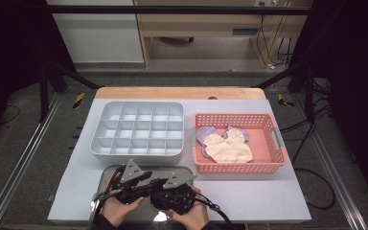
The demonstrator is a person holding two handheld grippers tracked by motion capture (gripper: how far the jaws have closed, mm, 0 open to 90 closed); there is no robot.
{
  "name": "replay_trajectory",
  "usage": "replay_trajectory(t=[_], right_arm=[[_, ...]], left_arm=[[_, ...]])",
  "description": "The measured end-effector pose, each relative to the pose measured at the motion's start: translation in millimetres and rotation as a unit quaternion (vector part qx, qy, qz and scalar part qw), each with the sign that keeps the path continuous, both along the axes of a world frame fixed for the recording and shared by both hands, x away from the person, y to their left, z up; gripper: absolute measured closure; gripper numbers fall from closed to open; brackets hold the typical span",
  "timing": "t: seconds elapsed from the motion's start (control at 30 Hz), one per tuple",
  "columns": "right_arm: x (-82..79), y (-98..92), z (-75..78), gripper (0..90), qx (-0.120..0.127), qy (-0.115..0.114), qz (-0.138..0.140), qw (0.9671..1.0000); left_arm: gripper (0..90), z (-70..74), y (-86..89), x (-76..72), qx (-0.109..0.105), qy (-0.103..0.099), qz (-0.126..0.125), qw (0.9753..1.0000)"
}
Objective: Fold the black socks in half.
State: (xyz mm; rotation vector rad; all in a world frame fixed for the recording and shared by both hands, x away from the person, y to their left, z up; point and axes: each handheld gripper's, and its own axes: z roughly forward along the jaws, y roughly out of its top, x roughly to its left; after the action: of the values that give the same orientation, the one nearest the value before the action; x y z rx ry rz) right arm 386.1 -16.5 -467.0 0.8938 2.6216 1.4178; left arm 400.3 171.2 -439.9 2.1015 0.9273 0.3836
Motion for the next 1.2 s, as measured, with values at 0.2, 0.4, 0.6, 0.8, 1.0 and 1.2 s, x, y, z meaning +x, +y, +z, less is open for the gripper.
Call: replay_trajectory(t=[0.2,0.4,0.6,0.8,1.0,1.2], right_arm=[[-2.1,-5.9,4.0,81.5,-0.007,0.001,-0.001,1.0],[-2.3,-19.9,11.3,79.2,-0.021,-0.006,-0.025,0.9995],[1.0,-32.7,16.9,80.4,-0.014,-0.013,-0.071,0.9973],[1.2,-35.3,25.0,81.8,-0.01,-0.02,-0.087,0.9959],[-3.7,-28.0,6.6,82.4,-0.033,0.001,-0.071,0.9969],[-3.7,-31.7,5.5,84.6,-0.021,0.005,-0.065,0.9976]], left_arm=[[58.3,-15.1,11.5,-2.4,0.003,0.014,0.014,0.9998],[56.4,-21.8,22.2,-13.6,-0.025,0.024,0.029,0.999],[51.1,-23.6,21.2,-23.2,-0.034,0.036,0.036,0.9981],[48.9,-23.9,18.8,-29.6,-0.028,0.034,0.038,0.9983],[43.7,-21.1,19.0,-25.7,-0.033,0.042,0.045,0.9975],[36.9,-20.5,16.5,-21.7,-0.047,0.054,0.045,0.9964]])
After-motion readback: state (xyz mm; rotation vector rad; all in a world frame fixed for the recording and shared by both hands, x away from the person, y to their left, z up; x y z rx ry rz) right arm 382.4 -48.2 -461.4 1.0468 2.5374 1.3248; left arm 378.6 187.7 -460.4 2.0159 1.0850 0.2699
